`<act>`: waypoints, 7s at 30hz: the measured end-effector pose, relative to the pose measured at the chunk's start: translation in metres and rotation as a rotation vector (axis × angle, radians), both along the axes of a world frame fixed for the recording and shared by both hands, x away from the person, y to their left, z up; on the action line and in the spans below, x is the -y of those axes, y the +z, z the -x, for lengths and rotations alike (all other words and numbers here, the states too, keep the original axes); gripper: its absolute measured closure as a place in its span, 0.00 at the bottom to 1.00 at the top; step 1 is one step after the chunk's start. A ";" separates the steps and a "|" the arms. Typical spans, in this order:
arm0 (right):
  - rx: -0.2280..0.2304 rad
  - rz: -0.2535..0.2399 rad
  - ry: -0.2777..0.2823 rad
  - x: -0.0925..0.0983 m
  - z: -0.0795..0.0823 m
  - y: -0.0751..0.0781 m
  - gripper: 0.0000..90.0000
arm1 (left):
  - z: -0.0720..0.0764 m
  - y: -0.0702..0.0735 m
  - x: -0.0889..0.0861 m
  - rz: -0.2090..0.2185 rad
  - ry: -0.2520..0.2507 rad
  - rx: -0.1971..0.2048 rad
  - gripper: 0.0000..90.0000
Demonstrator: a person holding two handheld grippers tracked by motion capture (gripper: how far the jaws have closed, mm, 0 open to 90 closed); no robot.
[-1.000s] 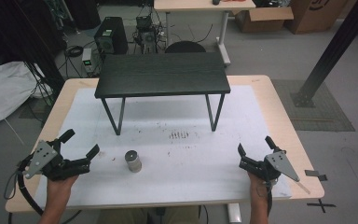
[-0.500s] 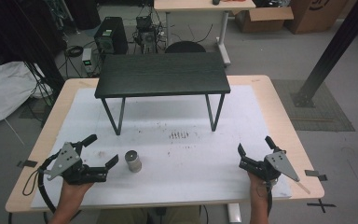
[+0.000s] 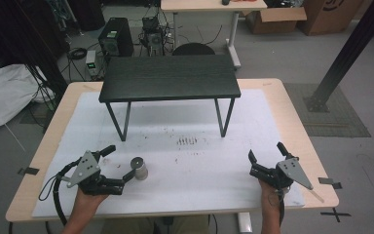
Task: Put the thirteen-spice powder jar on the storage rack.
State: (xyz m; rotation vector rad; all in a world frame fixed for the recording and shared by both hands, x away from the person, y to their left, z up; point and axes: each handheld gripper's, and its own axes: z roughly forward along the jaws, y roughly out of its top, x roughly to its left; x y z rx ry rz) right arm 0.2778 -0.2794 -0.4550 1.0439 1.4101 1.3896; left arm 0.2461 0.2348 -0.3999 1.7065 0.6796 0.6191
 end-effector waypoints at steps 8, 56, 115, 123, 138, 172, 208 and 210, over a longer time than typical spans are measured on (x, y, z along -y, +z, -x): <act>0.001 0.000 0.000 0.000 0.000 0.000 0.00 | -0.005 -0.017 0.009 -0.012 -0.018 -0.040 0.01; 0.006 -0.002 0.001 0.000 0.001 0.000 0.00 | -0.017 -0.046 0.020 0.020 -0.018 -0.104 0.36; 0.012 -0.007 0.006 0.001 0.001 0.000 0.00 | -0.009 0.024 -0.005 0.131 -0.010 -0.039 0.55; 0.010 -0.007 0.006 0.001 0.001 0.000 0.00 | -0.009 0.045 -0.004 0.147 -0.035 -0.026 0.55; 0.011 -0.006 0.007 0.001 0.001 0.000 0.00 | -0.018 0.075 0.010 0.159 -0.100 -0.008 0.55; 0.010 -0.008 0.011 0.001 0.001 0.000 0.00 | -0.061 0.152 0.030 0.207 -0.195 0.064 0.55; 0.013 -0.020 0.015 0.002 0.001 0.000 0.00 | -0.145 0.192 0.039 0.203 -0.115 0.033 0.55; 0.012 -0.021 0.015 0.002 0.001 0.000 0.00 | -0.151 0.193 0.041 0.195 -0.109 0.029 0.55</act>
